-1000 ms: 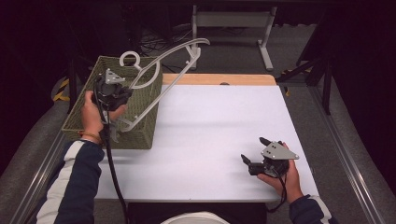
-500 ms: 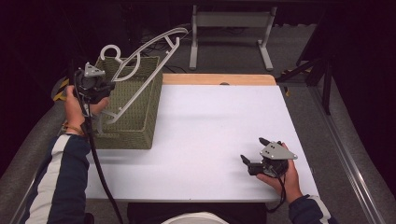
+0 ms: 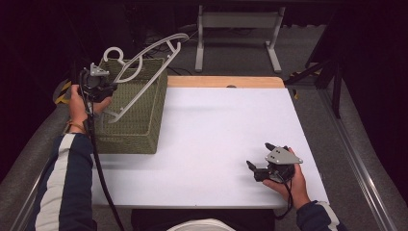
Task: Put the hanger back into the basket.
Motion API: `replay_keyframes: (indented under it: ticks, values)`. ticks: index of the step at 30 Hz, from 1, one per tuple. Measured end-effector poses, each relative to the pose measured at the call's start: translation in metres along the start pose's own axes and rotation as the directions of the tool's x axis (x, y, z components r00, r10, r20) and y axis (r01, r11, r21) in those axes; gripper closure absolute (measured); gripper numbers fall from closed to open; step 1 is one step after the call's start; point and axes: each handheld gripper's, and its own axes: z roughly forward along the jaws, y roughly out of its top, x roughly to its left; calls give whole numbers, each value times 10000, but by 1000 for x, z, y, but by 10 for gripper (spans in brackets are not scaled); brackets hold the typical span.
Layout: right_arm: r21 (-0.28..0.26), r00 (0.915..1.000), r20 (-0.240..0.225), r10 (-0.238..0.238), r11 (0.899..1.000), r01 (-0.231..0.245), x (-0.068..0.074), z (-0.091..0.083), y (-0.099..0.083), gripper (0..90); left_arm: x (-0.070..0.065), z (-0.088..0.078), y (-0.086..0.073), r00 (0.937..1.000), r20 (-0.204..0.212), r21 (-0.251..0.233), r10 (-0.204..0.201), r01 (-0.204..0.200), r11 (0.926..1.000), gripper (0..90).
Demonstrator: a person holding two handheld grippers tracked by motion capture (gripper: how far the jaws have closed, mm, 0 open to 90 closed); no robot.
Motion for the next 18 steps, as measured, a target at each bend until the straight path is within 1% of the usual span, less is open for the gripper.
replay_keyframes:
  ticks: [1,2,3,4,6,9,10,11,13,14,17,18]
  values:
    - [0,10000,0,0,10000,0,0,0,0,112,0,0,0,10000,0,0,0,0,10000,819]
    - [51,9998,82,-157,9999,157,1,1,0,112,1,3,-2,10000,23,138,1,-1,9999,819]
    - [65,9999,49,-166,9998,166,2,1,0,112,3,7,-4,9999,101,292,50,-53,9996,818]
    - [101,9999,7,-157,9998,157,2,1,0,112,4,9,-6,9998,213,393,46,-54,9992,818]
    - [109,9999,-16,-129,9999,129,2,2,0,112,3,12,-10,9996,275,579,116,-132,9982,818]
    - [85,10000,-10,-33,10000,33,2,1,-1,112,1,17,-15,9995,237,808,215,-233,9965,817]
    - [80,10000,-3,-38,10000,38,2,1,-1,112,1,18,-16,9995,234,864,190,-209,9960,816]
    - [78,10000,-3,-30,10000,30,2,1,-1,112,1,18,-17,9996,145,816,231,-242,9964,815]
    - [73,10000,-7,-35,10000,35,2,1,-1,112,0,18,-18,9998,35,729,187,-189,9972,815]
    - [83,10000,-13,-49,10000,49,2,1,-1,112,1,17,-18,9997,100,725,224,-231,9971,814]
    - [105,9999,-49,-89,9999,90,2,2,-1,112,2,16,-19,9999,112,639,131,-138,9979,812]
    - [106,9999,-48,-105,9999,105,3,2,-1,112,2,16,-19,9998,191,681,71,-84,9976,810]
